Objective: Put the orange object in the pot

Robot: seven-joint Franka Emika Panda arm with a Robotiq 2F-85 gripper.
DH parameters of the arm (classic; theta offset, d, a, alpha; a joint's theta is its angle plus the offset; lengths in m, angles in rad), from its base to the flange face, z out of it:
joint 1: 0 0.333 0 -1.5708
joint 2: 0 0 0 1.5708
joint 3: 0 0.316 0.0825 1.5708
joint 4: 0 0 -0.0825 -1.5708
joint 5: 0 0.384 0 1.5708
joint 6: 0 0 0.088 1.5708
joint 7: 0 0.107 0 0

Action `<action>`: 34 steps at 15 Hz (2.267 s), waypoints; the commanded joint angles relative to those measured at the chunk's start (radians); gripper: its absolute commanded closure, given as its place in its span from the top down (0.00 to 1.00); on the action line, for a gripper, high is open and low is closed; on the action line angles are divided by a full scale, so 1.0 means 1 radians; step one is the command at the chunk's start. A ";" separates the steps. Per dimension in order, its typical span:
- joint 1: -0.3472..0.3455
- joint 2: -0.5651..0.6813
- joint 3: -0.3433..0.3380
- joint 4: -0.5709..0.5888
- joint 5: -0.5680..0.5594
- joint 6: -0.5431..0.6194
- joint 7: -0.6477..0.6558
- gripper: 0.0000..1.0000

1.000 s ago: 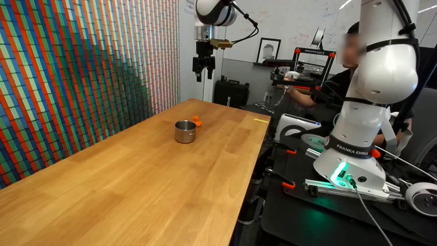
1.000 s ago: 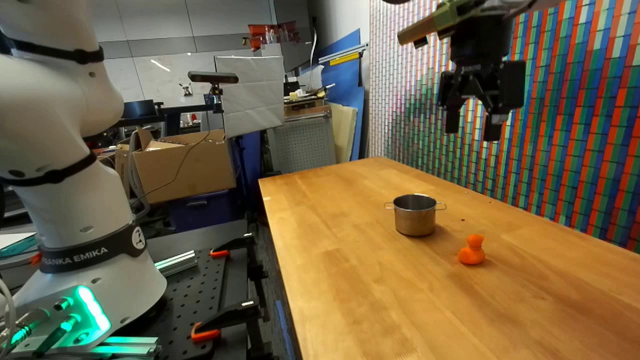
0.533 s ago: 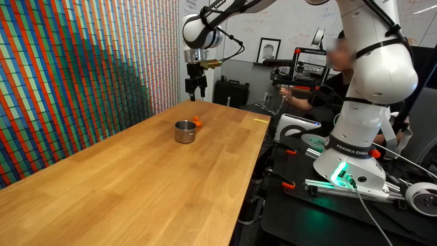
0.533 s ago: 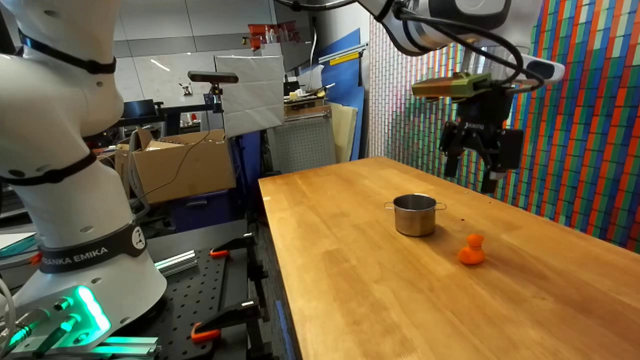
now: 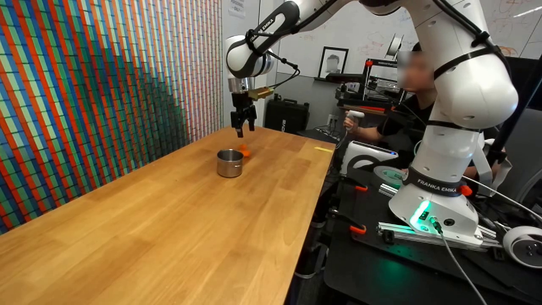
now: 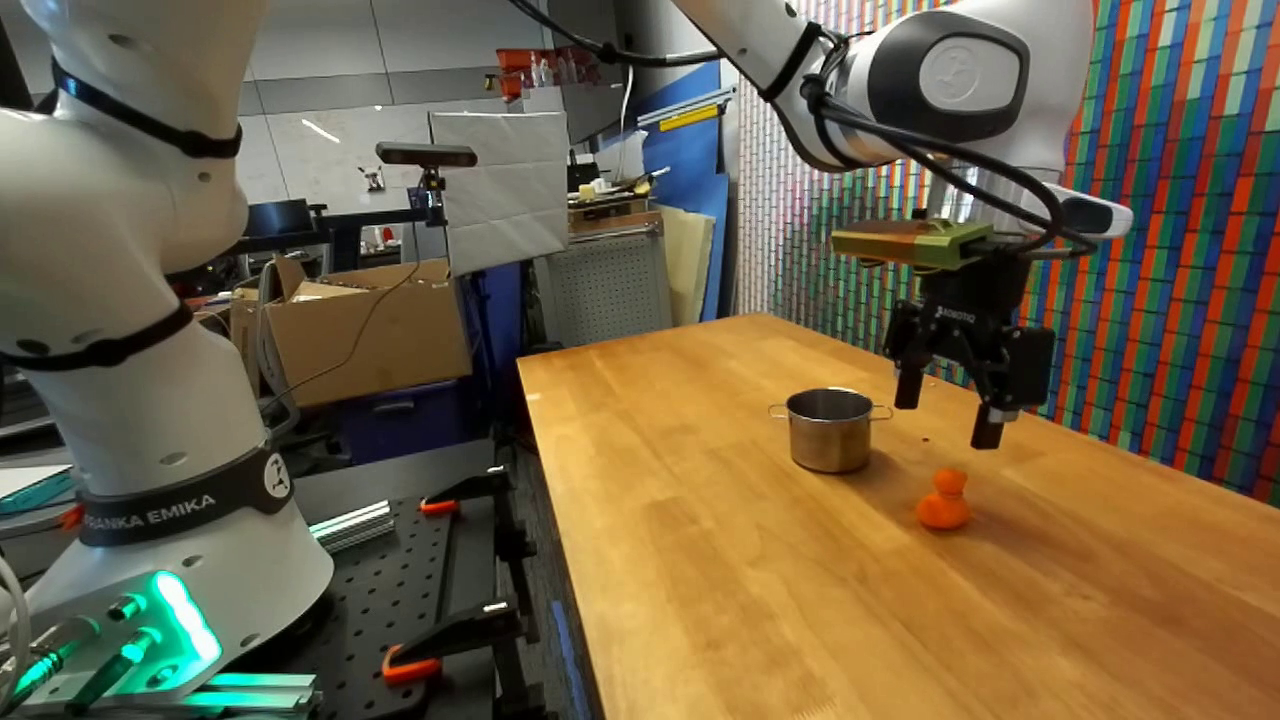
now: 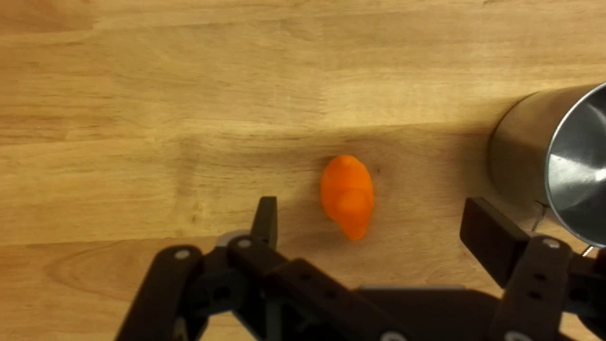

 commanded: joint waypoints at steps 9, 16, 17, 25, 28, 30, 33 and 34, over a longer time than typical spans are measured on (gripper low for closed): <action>0.003 0.118 -0.012 -0.004 -0.072 0.180 -0.010 0.39; -0.001 0.131 -0.012 0.005 -0.069 0.178 -0.014 0.11; -0.001 0.131 -0.012 0.018 -0.068 0.165 -0.013 0.11; -0.009 0.086 0.020 0.144 -0.034 0.001 -0.053 0.11; -0.016 0.059 0.052 0.201 0.017 -0.138 -0.082 0.11; -0.015 0.045 0.071 0.228 0.061 -0.220 -0.094 0.11; -0.006 0.029 0.097 0.245 0.120 -0.331 -0.094 0.11; -0.002 0.024 0.103 0.245 0.135 -0.351 -0.093 0.11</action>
